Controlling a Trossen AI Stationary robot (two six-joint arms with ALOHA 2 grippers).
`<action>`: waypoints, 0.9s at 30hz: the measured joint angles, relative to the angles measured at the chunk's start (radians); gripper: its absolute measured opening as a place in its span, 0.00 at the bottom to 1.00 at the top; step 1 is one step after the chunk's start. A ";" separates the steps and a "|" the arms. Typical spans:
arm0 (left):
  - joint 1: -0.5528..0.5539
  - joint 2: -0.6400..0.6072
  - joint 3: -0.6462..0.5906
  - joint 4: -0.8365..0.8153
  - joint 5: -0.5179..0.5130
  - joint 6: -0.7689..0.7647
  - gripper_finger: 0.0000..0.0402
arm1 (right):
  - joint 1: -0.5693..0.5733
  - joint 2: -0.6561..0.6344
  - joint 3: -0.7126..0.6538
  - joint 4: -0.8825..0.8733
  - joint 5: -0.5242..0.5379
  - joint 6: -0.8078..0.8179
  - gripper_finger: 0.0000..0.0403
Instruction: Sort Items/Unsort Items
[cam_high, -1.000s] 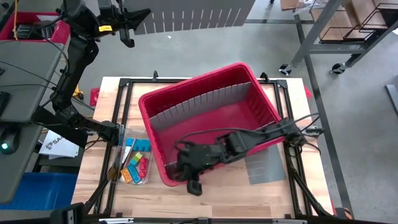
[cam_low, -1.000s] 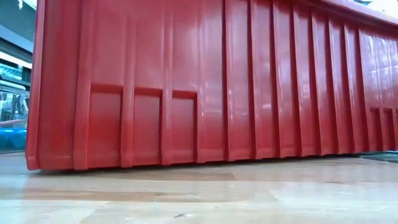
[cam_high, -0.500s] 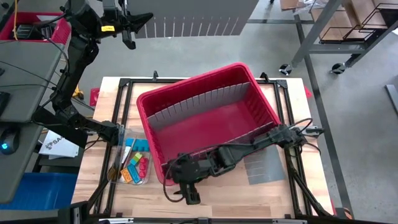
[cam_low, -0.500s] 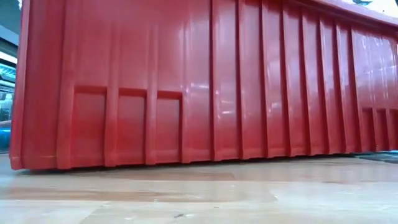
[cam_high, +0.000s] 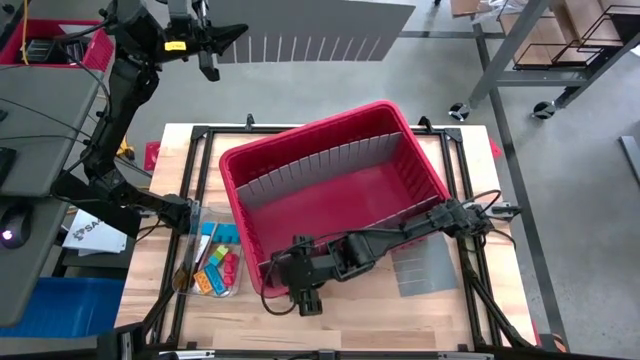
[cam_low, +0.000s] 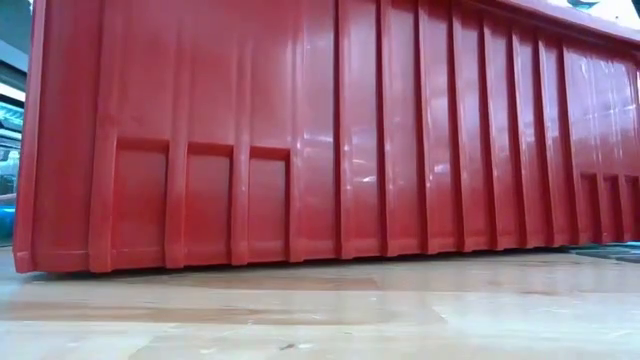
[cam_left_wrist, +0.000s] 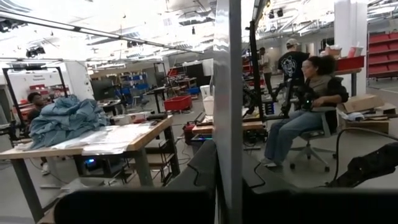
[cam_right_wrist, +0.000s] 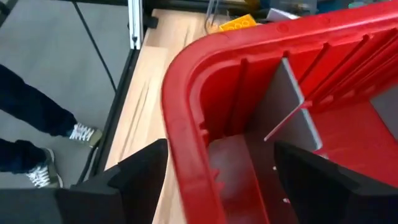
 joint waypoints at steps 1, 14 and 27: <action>0.000 0.000 0.000 0.000 0.000 0.000 0.00 | 0.001 0.001 0.000 -0.006 -0.001 0.001 0.70; 0.000 0.000 0.000 -0.001 0.000 0.019 0.00 | 0.010 0.005 -0.002 -0.107 -0.013 0.095 0.52; 0.000 0.000 0.000 0.002 0.000 0.019 0.00 | 0.018 -0.001 0.046 -0.198 0.069 0.103 0.23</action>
